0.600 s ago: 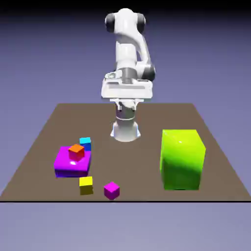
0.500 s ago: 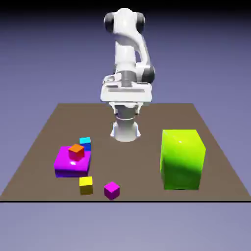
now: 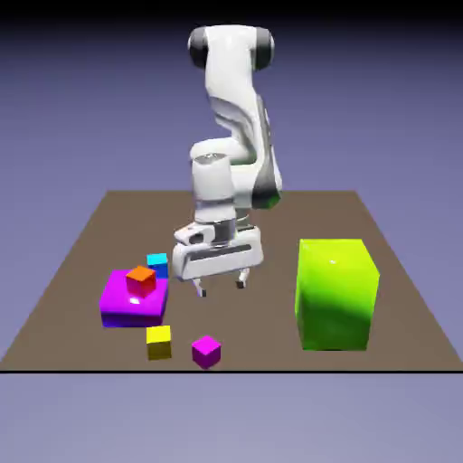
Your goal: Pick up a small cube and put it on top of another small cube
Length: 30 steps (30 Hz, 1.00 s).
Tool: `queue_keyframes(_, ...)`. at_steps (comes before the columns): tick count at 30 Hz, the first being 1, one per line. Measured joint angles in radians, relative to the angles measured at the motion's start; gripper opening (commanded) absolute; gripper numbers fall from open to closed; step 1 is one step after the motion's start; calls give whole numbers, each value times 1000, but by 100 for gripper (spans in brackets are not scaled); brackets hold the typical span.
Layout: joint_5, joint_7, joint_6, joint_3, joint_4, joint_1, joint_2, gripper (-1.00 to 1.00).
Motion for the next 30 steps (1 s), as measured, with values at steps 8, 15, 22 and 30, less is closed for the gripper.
queue_keyframes(8,131,-335,-128,-178,149,154,290,0)
queue_keyframes(15,285,-454,-16,-27,204,34,469,-100)
queue_keyframes(22,122,-341,-144,-198,153,149,288,-100)
queue_keyframes(30,168,-395,-112,-166,155,-82,327,-100)
